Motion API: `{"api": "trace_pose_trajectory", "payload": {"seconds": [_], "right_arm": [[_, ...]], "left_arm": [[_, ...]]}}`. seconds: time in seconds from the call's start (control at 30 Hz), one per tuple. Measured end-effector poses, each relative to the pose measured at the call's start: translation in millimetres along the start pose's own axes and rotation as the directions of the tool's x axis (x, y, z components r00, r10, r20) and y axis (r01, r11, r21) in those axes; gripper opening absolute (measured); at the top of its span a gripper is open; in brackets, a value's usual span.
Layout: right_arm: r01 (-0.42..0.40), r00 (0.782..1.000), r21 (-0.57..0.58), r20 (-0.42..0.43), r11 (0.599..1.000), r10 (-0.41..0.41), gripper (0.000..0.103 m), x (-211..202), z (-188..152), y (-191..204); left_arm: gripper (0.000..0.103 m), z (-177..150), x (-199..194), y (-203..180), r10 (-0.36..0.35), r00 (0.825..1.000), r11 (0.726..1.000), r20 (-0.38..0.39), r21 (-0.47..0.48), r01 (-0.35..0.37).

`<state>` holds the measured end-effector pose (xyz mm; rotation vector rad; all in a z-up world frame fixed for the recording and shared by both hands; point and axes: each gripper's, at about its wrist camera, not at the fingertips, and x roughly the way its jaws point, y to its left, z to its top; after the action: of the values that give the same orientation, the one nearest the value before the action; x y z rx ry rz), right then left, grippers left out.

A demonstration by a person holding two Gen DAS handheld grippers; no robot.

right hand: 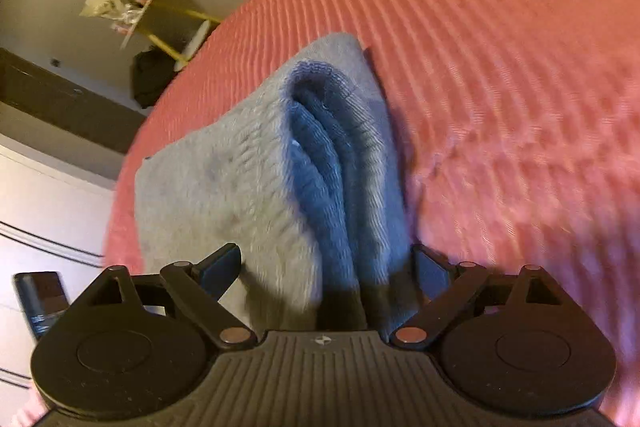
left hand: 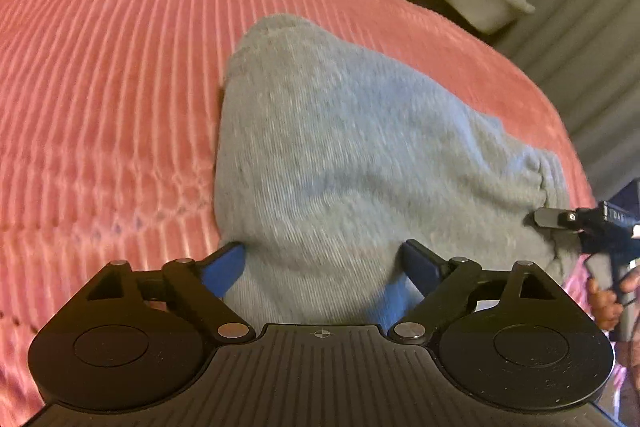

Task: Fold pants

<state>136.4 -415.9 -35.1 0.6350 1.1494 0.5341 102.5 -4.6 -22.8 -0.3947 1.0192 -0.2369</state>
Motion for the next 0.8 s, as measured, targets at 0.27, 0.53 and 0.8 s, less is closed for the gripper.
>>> {"api": "trace_pose_trajectory", "payload": {"seconds": [0.27, 0.53, 0.8], "right_arm": [[-0.097, 0.995, -0.028, -0.031, 0.995, 0.096, 0.099, 8.1, 5.7, -5.7], [-0.051, 0.998, -0.071, -0.024, 0.996, 0.049, 0.062, 24.8, 12.6, 1.8], [-0.077, 0.996, -0.031, -0.048, 0.997, 0.075, 0.071, 24.3, 16.9, -2.9]], "left_arm": [[0.089, 2.2, -6.3, 32.8, -0.071, 0.997, 0.990, 0.015, -0.124, 0.073], [0.079, 12.1, 24.7, 11.2, -0.120, 0.992, 0.990, -0.023, -0.071, 0.118], [0.070, 8.0, 34.5, 15.3, -0.151, 0.988, 0.985, -0.016, -0.093, 0.148]]}}
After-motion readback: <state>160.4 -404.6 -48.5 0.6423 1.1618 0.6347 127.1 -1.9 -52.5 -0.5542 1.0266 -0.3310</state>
